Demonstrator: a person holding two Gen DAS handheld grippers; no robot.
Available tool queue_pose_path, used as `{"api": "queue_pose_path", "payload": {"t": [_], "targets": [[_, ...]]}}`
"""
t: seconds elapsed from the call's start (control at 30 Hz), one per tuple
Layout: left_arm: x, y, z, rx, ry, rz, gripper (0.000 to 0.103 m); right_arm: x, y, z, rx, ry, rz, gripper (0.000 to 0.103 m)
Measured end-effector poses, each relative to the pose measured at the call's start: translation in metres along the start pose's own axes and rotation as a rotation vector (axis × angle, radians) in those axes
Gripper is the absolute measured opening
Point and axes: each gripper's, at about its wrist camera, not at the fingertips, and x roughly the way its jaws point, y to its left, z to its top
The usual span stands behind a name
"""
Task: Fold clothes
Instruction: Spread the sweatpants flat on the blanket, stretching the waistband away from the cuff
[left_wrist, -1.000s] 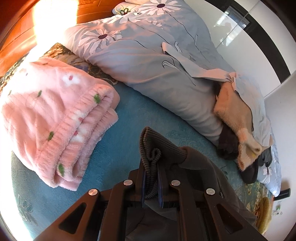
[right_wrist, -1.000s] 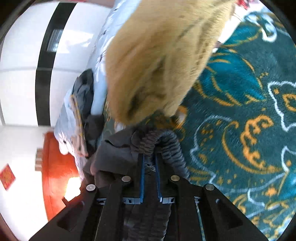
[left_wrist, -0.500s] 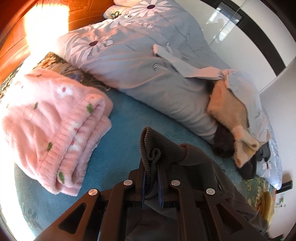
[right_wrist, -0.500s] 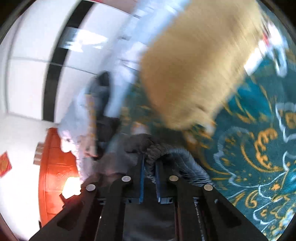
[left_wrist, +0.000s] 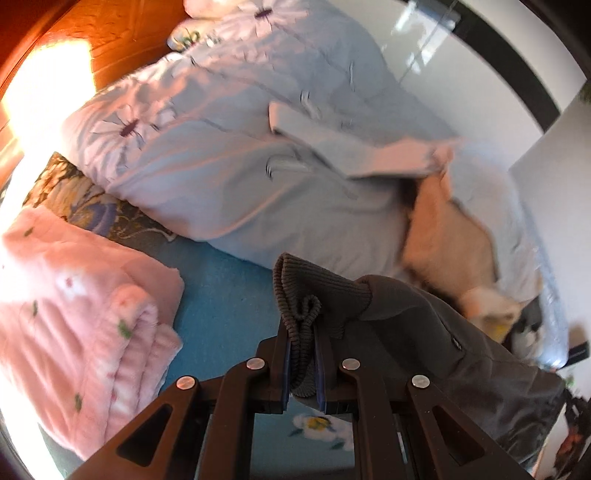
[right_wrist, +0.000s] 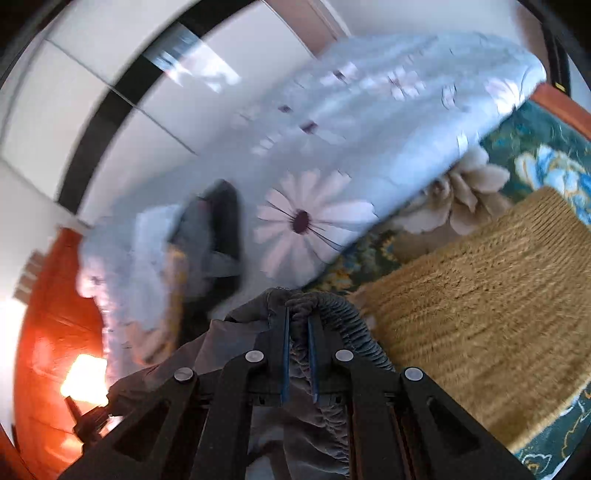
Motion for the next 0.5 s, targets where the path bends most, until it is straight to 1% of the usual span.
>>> {"api": "queue_pose_path", "payload": {"t": [0.1,0.17,0.2,0.23,0.27,0.3,0.33,0.37,0.4,0.43,0.47,0.5], "targets": [[0.026,0.005,0.002,-0.009,0.055,0.016,0.014,0.029,-0.002,0.002,0.020,0.042,-0.059,0.009],[0.036,0.012,0.004,-0.030,0.077,0.014,0.015,0.033,-0.004,0.001,0.017,0.052,-0.079,0.009],[0.041,0.016,0.004,-0.043,0.088,0.013,0.017,0.034,-0.006,0.001,0.018,0.054,-0.087,0.009],[0.044,0.019,0.005,-0.055,0.094,0.015,0.022,0.036,-0.007,0.002,0.019,0.056,-0.094,0.010],[0.044,0.023,0.005,-0.070,0.094,0.021,0.030,0.036,-0.006,0.003,0.014,0.059,-0.104,0.010],[0.044,0.028,0.006,-0.087,0.091,0.025,0.033,0.036,-0.005,0.003,0.008,0.063,-0.114,0.013],[0.042,0.033,0.005,-0.107,0.086,0.025,0.040,0.036,-0.002,0.004,-0.005,0.068,-0.123,0.014],[0.040,0.038,0.004,-0.127,0.085,0.027,0.043,0.033,0.002,0.004,-0.027,0.073,-0.133,0.014],[0.038,0.043,0.000,-0.150,0.093,0.027,0.043,0.030,0.006,0.004,-0.051,0.073,-0.142,0.015],[0.036,0.044,-0.004,-0.161,0.111,0.026,0.043,0.025,0.012,0.004,-0.079,0.066,-0.154,0.019],[0.035,0.045,-0.009,-0.171,0.129,0.025,0.043,0.017,0.017,0.003,-0.104,0.046,-0.166,0.021],[0.034,0.046,-0.014,-0.181,0.144,0.014,0.043,0.008,0.022,0.002,-0.130,0.025,-0.179,0.025]]}}
